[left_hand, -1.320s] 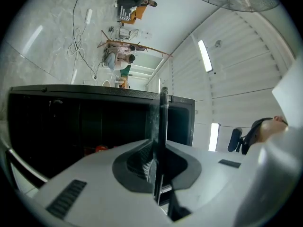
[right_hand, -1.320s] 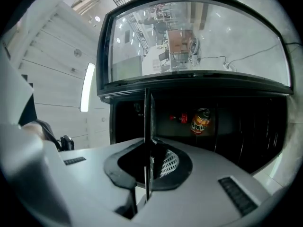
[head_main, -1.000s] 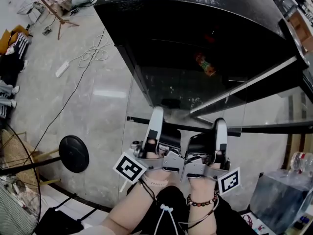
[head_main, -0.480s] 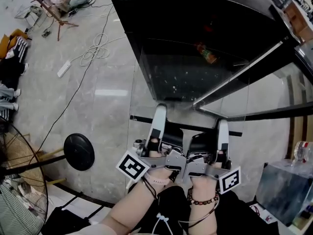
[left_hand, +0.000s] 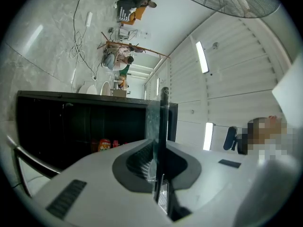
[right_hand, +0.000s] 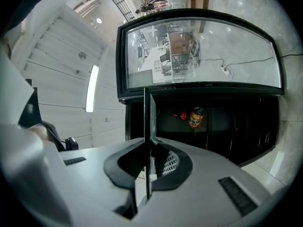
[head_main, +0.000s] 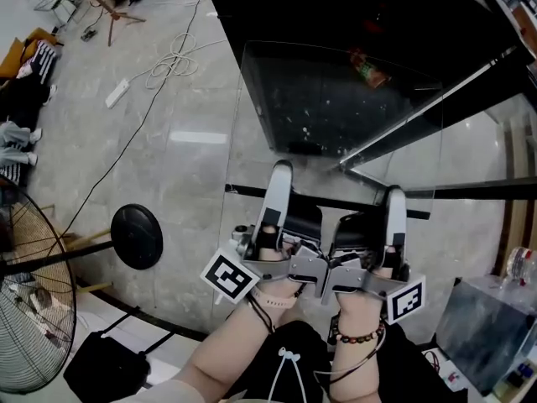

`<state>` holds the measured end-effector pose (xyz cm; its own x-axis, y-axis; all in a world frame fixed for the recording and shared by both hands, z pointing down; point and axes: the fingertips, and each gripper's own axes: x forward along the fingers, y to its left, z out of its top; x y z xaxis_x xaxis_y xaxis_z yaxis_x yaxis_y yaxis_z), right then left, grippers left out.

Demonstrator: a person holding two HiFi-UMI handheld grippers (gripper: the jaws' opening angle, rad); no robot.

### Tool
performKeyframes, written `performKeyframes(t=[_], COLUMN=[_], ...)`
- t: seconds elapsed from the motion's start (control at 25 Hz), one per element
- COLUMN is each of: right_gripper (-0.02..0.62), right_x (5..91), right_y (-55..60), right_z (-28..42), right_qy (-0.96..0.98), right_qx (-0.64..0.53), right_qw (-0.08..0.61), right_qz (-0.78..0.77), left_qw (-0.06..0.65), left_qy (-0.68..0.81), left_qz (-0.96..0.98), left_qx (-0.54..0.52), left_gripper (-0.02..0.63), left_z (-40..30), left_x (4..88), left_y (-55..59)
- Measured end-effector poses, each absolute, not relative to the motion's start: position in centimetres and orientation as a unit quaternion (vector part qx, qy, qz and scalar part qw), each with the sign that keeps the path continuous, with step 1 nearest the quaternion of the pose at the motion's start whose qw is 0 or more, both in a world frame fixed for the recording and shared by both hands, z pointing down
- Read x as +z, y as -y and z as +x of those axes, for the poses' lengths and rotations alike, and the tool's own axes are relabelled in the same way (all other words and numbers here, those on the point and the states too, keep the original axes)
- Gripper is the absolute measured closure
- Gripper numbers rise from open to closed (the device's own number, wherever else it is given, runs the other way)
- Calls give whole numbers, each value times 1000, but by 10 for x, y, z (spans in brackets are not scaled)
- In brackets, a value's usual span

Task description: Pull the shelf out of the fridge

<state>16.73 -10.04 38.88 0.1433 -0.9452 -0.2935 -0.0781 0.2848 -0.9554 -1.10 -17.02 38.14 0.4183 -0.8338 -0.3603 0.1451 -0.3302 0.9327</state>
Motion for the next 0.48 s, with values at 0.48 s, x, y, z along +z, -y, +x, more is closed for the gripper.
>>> performKeyframes(t=[0.48], right_gripper=[568], right_x=[385], right_y=[103], right_z=[167], right_qy=[-545], right_qx=[-368], right_qw=[593], right_qz=[-465], left_qw=[509], left_qy=[263], left_qz=[663], left_qx=[-482], left_gripper=[583], left_z=[-13], left_x=[377], left_y=[169])
